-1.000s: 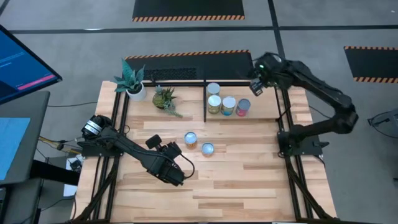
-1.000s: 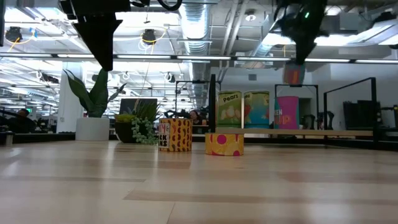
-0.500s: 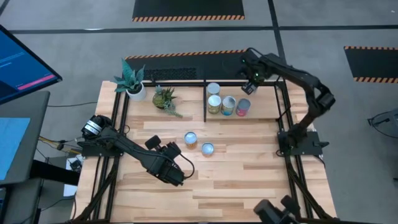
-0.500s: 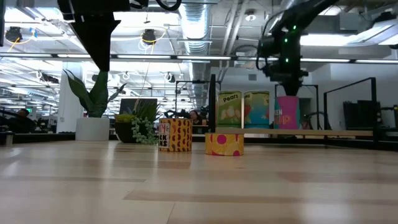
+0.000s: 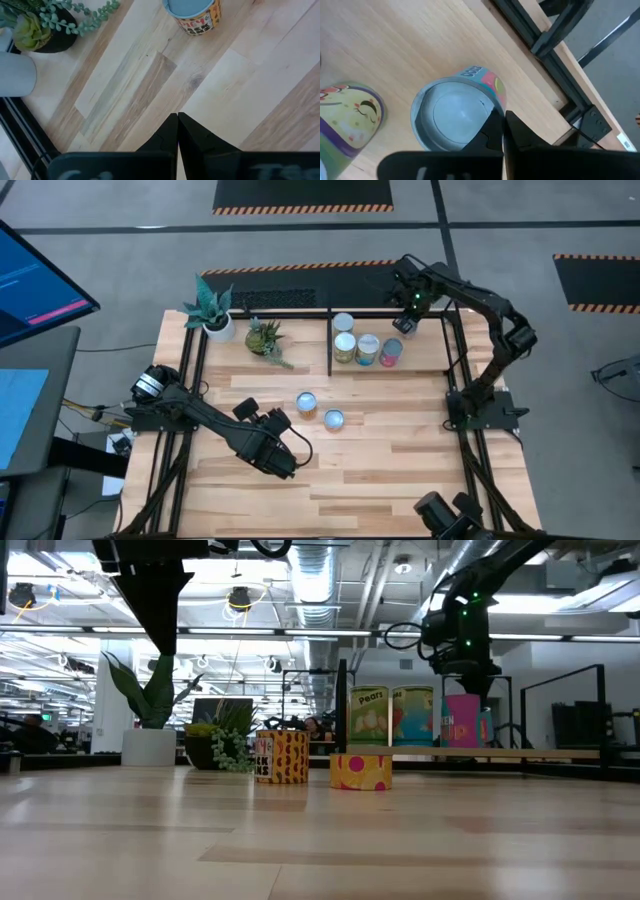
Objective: Pick and place cans onto a shelf
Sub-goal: Put the canned corn on the shelf
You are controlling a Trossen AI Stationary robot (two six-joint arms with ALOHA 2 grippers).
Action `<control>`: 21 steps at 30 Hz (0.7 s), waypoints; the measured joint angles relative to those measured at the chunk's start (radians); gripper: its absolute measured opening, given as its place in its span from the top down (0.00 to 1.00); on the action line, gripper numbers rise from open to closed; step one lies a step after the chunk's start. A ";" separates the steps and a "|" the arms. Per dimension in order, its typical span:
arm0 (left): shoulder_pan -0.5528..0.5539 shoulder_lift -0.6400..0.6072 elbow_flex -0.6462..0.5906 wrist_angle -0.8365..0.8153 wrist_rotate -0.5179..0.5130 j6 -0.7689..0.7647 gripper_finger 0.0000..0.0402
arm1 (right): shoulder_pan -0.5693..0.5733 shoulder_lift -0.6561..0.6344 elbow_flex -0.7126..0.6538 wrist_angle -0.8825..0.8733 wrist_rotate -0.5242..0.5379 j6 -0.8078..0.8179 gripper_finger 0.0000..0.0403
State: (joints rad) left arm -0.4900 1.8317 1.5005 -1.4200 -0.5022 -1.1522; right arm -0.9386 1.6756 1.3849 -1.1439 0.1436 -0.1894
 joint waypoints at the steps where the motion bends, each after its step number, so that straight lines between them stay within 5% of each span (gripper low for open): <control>1: 0.000 0.000 0.000 0.000 0.000 0.000 1.00 | 0.000 0.000 0.000 0.000 -0.003 -0.001 0.99; 15: 0.000 0.000 0.000 0.000 0.002 -0.005 1.00 | 0.000 -0.001 -0.069 0.022 -0.015 -0.006 0.98; 21: 0.000 0.000 0.000 0.000 0.008 -0.006 1.00 | 0.000 -0.001 -0.070 0.055 -0.016 -0.002 0.90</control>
State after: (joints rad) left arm -0.4903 1.8317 1.5005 -1.4200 -0.4942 -1.1586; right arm -0.9386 1.6749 1.3153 -1.0887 0.1280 -0.1914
